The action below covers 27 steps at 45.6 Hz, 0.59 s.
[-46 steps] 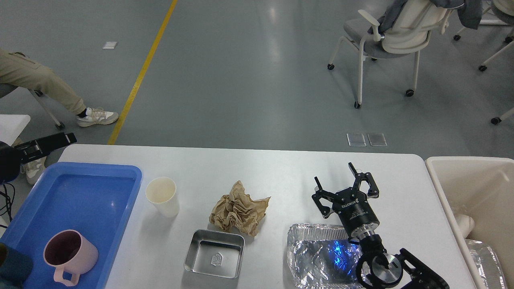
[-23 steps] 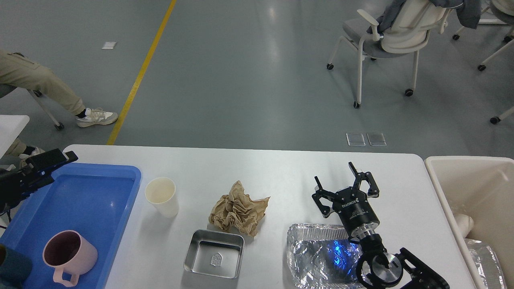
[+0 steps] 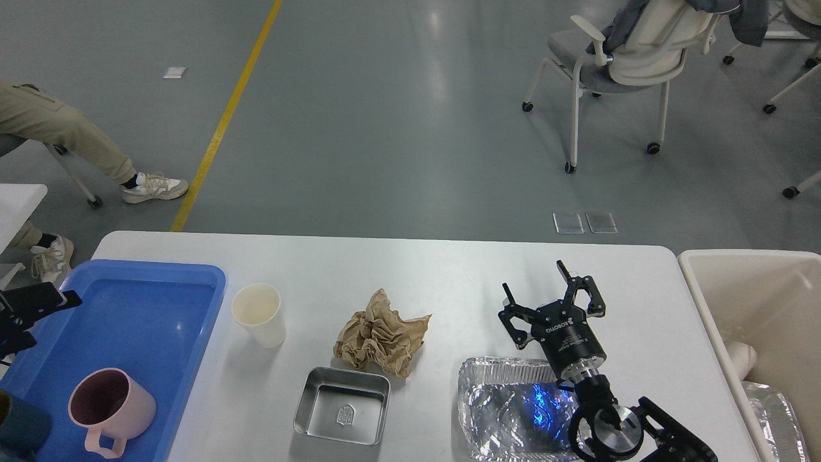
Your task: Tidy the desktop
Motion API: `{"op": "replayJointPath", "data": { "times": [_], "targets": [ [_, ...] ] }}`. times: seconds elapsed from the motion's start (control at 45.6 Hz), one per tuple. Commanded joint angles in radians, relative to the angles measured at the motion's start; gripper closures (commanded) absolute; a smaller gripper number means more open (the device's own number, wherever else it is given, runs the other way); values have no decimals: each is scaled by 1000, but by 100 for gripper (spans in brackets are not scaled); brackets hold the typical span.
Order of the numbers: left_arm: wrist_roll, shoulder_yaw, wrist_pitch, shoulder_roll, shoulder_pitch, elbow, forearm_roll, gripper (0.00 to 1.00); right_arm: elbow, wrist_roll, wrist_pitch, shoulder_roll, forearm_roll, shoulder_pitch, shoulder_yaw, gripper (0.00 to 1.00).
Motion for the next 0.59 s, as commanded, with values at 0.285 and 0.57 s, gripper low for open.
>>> {"op": "replayJointPath", "data": {
  "times": [0.285, 0.57],
  "targets": [
    [-51, -13, 70, -42, -4, 13, -11, 3, 5, 3, 1, 3, 0, -8, 5, 0],
    [-46, -10, 35, -18, -15, 13, 6, 3, 12, 3, 1, 14, 0, -8, 5, 0]
  ]
}}
